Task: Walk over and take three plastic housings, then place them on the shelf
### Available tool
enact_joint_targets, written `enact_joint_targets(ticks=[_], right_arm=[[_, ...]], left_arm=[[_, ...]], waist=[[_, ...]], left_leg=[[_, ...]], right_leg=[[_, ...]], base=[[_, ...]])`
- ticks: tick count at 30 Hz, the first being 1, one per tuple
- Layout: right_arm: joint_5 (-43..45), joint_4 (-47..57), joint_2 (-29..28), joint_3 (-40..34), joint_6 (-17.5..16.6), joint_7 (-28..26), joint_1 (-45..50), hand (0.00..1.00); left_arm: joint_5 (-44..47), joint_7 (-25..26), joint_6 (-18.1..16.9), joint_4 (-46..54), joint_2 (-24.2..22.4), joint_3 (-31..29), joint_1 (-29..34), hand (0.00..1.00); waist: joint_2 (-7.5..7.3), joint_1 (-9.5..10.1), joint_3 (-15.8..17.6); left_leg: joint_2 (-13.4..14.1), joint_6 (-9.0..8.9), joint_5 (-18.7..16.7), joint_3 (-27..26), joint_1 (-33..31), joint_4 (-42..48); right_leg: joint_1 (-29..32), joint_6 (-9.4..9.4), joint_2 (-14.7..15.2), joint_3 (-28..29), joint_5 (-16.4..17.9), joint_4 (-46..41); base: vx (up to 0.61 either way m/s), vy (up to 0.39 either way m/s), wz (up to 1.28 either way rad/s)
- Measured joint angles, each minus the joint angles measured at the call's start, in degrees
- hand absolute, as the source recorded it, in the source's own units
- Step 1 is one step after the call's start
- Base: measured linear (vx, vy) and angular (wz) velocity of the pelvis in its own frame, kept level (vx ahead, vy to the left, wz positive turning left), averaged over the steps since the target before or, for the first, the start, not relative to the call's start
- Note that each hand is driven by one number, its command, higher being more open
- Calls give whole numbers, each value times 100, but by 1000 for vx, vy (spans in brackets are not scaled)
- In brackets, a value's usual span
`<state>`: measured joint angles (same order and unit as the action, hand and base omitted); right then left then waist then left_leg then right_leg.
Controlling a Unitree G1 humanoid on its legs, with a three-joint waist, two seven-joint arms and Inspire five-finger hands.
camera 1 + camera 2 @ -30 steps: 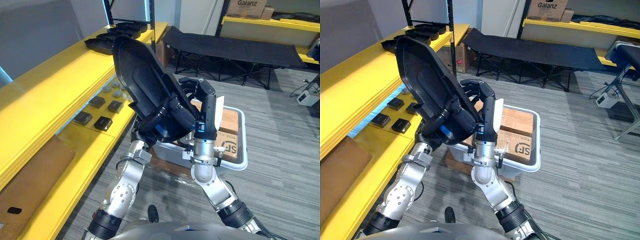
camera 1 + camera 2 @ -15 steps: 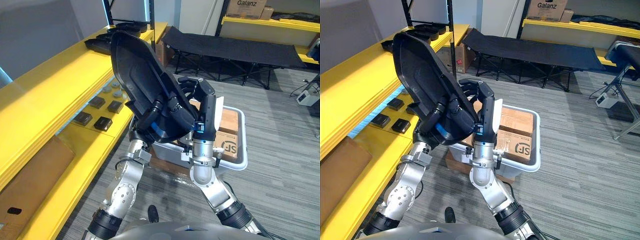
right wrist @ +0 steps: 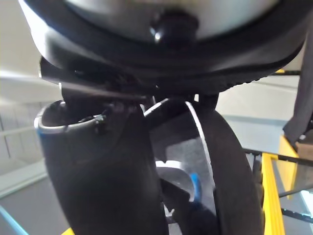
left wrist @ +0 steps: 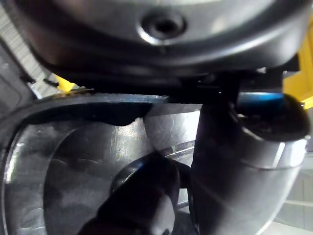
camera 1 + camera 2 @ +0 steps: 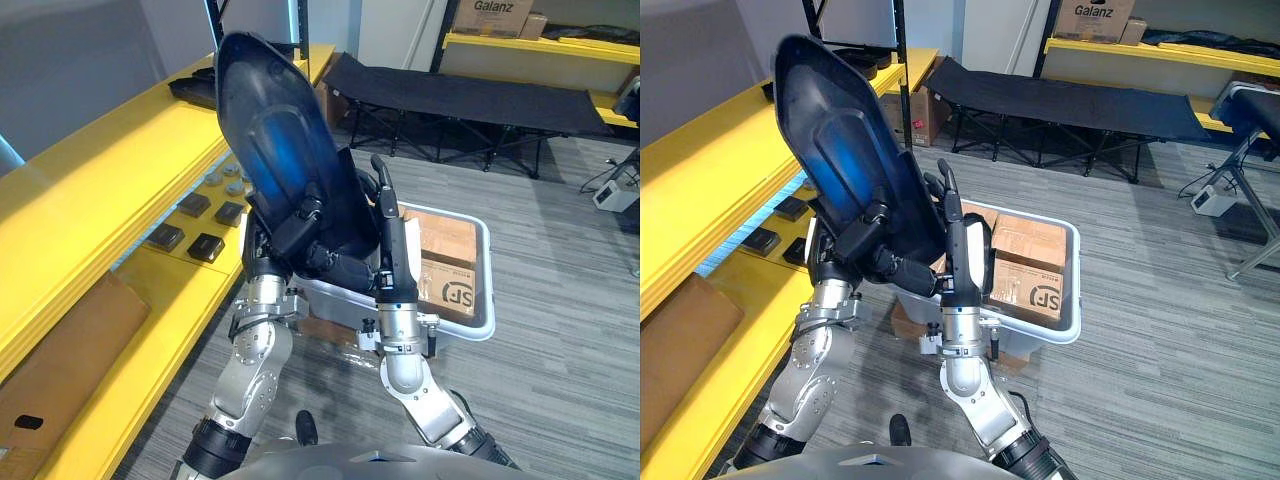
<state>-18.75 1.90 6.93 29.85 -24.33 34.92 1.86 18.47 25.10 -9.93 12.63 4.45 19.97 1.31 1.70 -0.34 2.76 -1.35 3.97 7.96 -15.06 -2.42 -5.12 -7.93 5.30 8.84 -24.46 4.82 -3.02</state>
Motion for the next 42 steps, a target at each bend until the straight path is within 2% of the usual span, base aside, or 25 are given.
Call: enact_joint_targets(ticks=[7, 11, 16, 19, 23, 25, 27, 29, 32, 36, 40, 42], right_arm=[[231, 0, -15, -127, 179, -101, 87, 100], [875, 0, -18, -225, 137, -485, 208, 100], [2540, 32, -20, -240, -297, -1532, 222, 100], [3179, 265, -48, -389, -316, -2075, 270, 100], [3611, 974, -69, -871, -291, -2497, 542, 100], [3606, 1130, -87, -1160, -203, -2515, 652, 100], [3551, 1162, -130, -1634, 160, -2504, 897, 100], [3157, 1032, -127, -2137, 716, -2548, 1388, 100], [3095, 617, 15, -2637, 1105, -2713, 1986, 100], [3280, 444, 4, -3064, 1204, -2712, 2166, 100], [3272, 445, -6, -3208, 1322, -2659, 2050, 100], [3274, 445, -41, -3196, 1407, -2673, 2016, 100]], left_arm=[[-1253, 480, 97, 142, -7, -244, 144, 0], [-1933, 783, 180, 132, -5, -359, 291, 0], [-2368, 915, 178, 103, 24, -615, 591, 0], [-2385, 980, 176, -69, 63, -802, 613, 0], [-2536, 1008, 172, -416, 131, -1093, 624, 0], [-2530, 1002, 166, -460, 137, -1204, 649, 0], [-2359, 933, -22, -460, 133, -1338, 808, 0], [-1897, 720, -258, -390, 98, -1445, 1084, 0], [-1350, 429, -398, -182, 4, -1489, 1412, 0], [-1033, 138, -517, 292, -127, -1644, 1757, 0], [-902, -59, -765, 626, -126, -1858, 1769, 0], [-805, -160, -782, 731, -125, -1902, 1771, 0]], waist=[[2, 3, 2], [9, 0, 5], [15, -4, 6], [30, 9, 15], [50, 2, 27], [50, -2, 28], [53, -77, 31], [89, -140, 66], [154, -143, 145], [181, -152, 211], [86, -140, 271], [55, -136, 290]], left_leg=[[1, -4, -3, -2, 0, -1], [4, -9, -8, -10, 0, -1], [22, -32, -26, -60, 0, -1], [33, -56, -42, -101, 0, -1], [52, -79, -63, -186, 0, 0], [69, -83, -70, -233, -1, 0], [80, -89, -76, -258, -1, -1], [90, -91, -82, -266, -1, -1], [100, -94, -83, -270, -2, -1], [122, -100, -83, -289, -2, 0], [171, -112, -75, -322, 4, 0], [189, -120, -73, -339, 1, 0]], right_leg=[[1, 1, 0, 4, 1, -3], [7, 1, -4, 21, 1, -1], [36, -6, -7, 82, 6, -3], [59, -11, -6, 120, 9, -11], [114, -23, -5, 206, 19, -45], [166, -39, -5, 274, 30, -86], [181, -49, -4, 302, 37, -91], [185, -67, -4, 307, 50, -90], [188, -74, -12, 312, 57, -84], [202, -81, -29, 346, 59, -83], [217, -98, -73, 386, 65, -86], [232, -106, -88, 403, 69, -90]], base=[[0, 0, 0], [0, 0, -1], [0, 0, -5], [4, 0, -7], [26, 4, -11], [20, 5, -17], [23, 5, -8], [32, 5, -2], [39, 0, -2], [37, -4, -4], [27, -8, -5], [24, -10, -6]])
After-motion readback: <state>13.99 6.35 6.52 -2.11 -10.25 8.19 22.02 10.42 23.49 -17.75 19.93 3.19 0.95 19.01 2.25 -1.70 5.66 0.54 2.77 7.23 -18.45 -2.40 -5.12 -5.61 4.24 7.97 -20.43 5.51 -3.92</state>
